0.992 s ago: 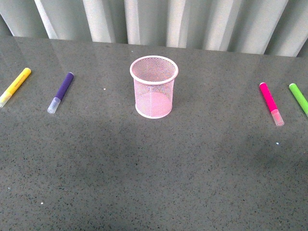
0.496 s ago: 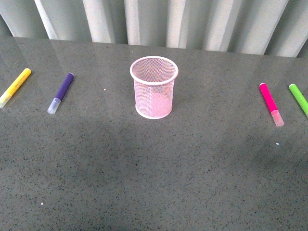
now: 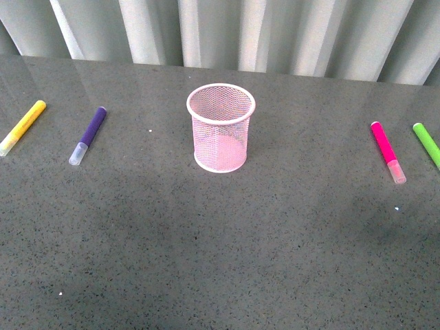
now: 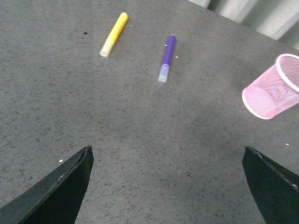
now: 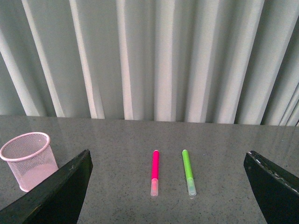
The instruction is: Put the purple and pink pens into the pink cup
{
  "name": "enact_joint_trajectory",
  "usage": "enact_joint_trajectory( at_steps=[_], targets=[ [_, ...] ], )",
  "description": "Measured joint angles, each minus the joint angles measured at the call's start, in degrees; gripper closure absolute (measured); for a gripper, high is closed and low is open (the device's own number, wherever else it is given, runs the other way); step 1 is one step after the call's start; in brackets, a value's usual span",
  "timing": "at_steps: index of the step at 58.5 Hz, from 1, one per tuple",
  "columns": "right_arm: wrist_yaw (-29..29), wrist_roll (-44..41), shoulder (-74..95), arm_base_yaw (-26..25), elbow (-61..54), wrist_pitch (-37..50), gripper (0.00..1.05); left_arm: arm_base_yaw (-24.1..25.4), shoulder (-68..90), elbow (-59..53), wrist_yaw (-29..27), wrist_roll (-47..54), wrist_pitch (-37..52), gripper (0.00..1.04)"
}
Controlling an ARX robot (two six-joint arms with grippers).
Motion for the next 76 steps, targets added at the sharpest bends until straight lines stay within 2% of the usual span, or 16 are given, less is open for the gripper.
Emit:
enact_joint_trajectory(
  at_steps=[3, 10, 20, 32, 45, 76],
  targets=[
    [0.02, 0.0, 0.0, 0.0, -0.02, 0.0, 0.07, 0.46, 6.47, 2.4, 1.88, 0.42, 3.34, 0.07],
    [0.0, 0.0, 0.0, 0.0, 0.0, 0.0, 0.07, 2.91, 31.41, 14.95, 13.57, 4.44, 9.53, 0.07],
    [0.02, 0.0, 0.0, 0.0, -0.02, 0.0, 0.07, 4.46, 60.3, 35.65, 17.79, 9.03, 6.36, 0.07],
    [0.02, 0.0, 0.0, 0.0, 0.0, 0.0, 0.07, 4.98, 74.14, 47.69, 18.71, 14.93, 4.22, 0.07],
    [0.02, 0.0, 0.0, 0.0, -0.02, 0.0, 0.07, 6.05, 86.01, 57.2, 16.55, 22.43, 1.66, 0.07],
    [0.02, 0.0, 0.0, 0.0, 0.0, 0.0, 0.07, 7.45, 100.83, 71.93, 15.21, 23.85, -2.05, 0.07]
  ],
)
